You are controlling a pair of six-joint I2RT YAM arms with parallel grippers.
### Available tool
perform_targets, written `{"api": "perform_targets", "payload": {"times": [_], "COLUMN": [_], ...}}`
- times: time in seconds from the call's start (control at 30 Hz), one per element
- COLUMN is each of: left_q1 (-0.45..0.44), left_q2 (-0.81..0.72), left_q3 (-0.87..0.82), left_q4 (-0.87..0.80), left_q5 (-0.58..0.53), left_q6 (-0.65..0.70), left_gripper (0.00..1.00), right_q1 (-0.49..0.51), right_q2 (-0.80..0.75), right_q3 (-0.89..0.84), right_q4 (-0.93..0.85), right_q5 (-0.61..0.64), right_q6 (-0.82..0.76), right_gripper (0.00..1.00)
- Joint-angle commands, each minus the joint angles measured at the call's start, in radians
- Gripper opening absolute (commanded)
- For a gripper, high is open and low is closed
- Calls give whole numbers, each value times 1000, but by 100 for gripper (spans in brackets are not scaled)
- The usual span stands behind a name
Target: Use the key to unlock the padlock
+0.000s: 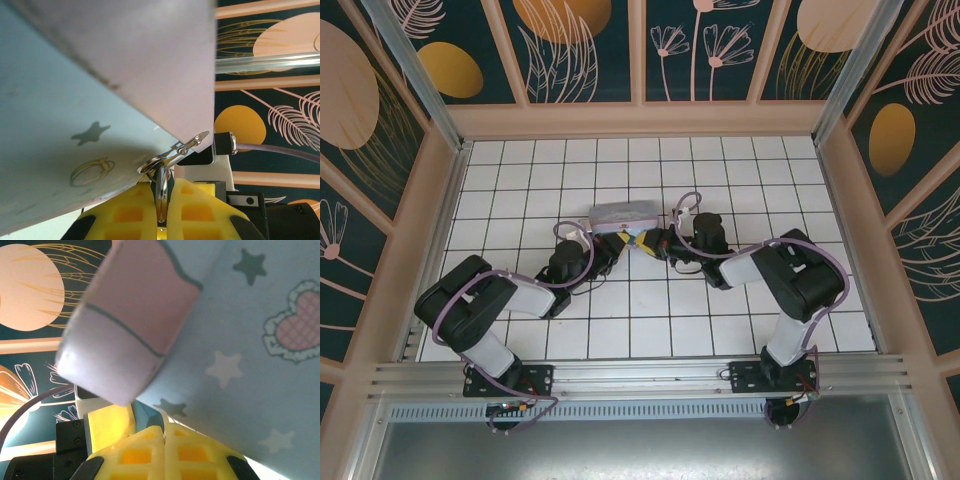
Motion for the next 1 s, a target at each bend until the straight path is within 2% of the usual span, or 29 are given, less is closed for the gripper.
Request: {"api": "perform_targets", "payload": {"times": [0.0,0.17,0.5,0.8,0.83,0.97], "left_q1": [-61,-62,-65,-65,-65,-64], "left_q2": [27,60,81,81,82,81], "left_q3": [8,12,52,51,50,43], "left_q4": [51,111,88,14,7,-27], "left_q5": [172,169,173,135,128,96], "left_q6": [-35,-82,-73,-55,-55,-51], "left_gripper": [0,0,0,0,0,0], "right_q1": [28,28,40,12,9,-15], "right_q2": [3,19,80,60,54,21], "right_q3": [43,45,109,62,57,17], "right_q4": [154,182,175,178,178,183], "right_q5": [31,34,23,33,35,43], "right_q6": [13,31,42,36,36,37], "right_gripper": [0,0,0,0,2,26]}}
